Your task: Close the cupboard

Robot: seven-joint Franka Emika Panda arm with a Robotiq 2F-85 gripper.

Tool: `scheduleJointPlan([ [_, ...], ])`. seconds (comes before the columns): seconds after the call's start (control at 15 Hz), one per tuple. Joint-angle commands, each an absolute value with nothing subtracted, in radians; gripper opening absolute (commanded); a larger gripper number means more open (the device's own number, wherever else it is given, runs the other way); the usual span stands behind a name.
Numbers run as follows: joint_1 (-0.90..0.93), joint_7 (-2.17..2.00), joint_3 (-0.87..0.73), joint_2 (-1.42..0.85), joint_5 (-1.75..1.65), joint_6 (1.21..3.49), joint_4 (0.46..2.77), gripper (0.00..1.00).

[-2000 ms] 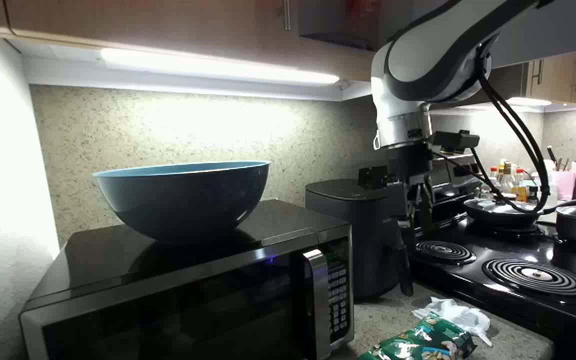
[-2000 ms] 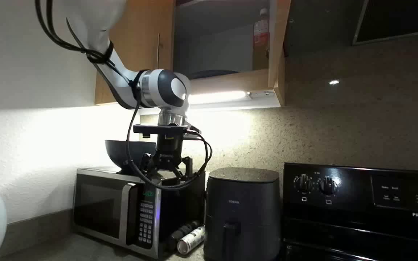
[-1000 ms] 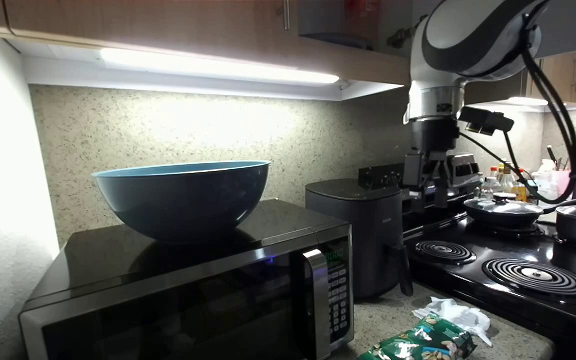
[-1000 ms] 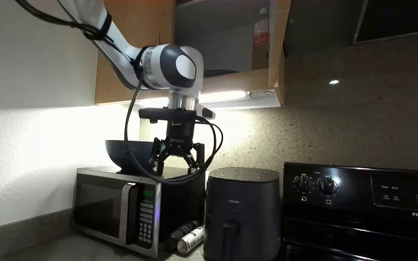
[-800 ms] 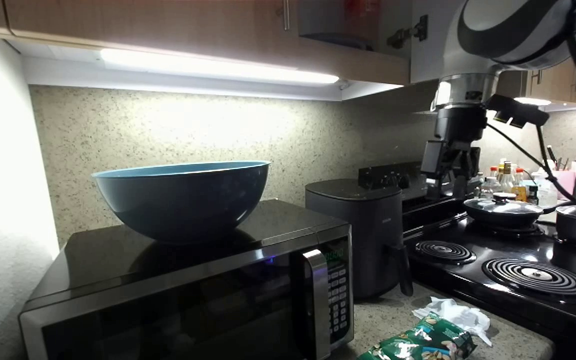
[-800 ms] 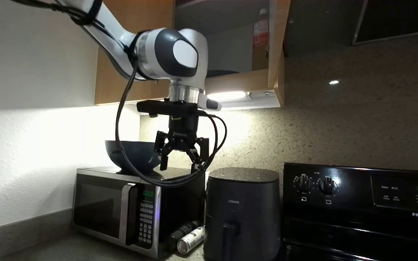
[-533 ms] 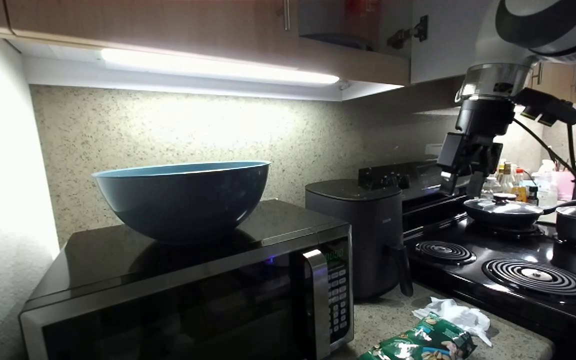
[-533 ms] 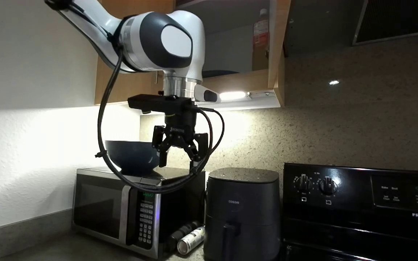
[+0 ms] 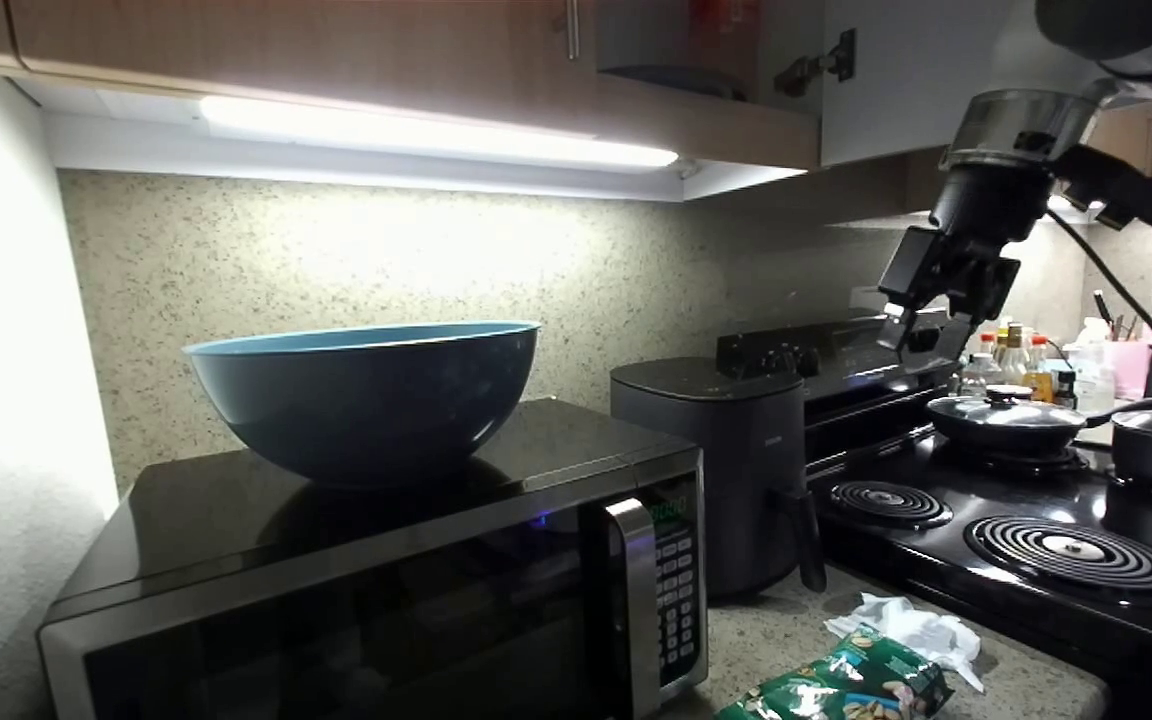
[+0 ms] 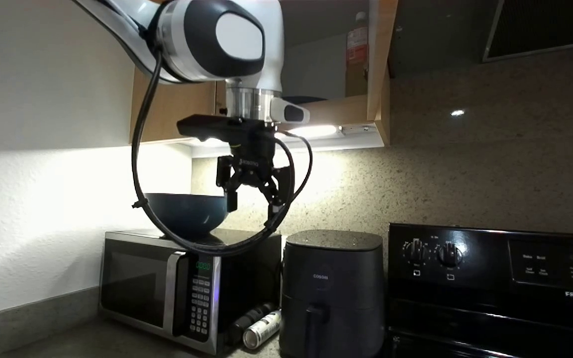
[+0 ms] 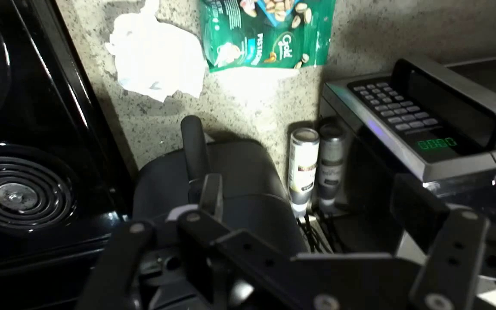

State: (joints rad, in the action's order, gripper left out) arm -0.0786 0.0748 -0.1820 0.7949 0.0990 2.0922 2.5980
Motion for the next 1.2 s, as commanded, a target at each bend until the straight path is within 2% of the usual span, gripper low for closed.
scheduleJointPlan([
  [0.0,-0.144,0.068,-0.241,0.971,0.135,2.083,2.635,1.0],
  [0.27,-0.227,0.047,-0.313,1.106,0.148,2.105,2.647,1.0],
  [0.33,-0.2,0.077,-0.3,1.03,0.119,2.082,2.604,1.0],
  [0.8,-0.228,0.071,-0.329,1.119,0.123,2.084,2.637,1.0],
  [1.13,-0.33,-0.007,-0.393,1.235,0.157,2.109,2.678,1.0],
])
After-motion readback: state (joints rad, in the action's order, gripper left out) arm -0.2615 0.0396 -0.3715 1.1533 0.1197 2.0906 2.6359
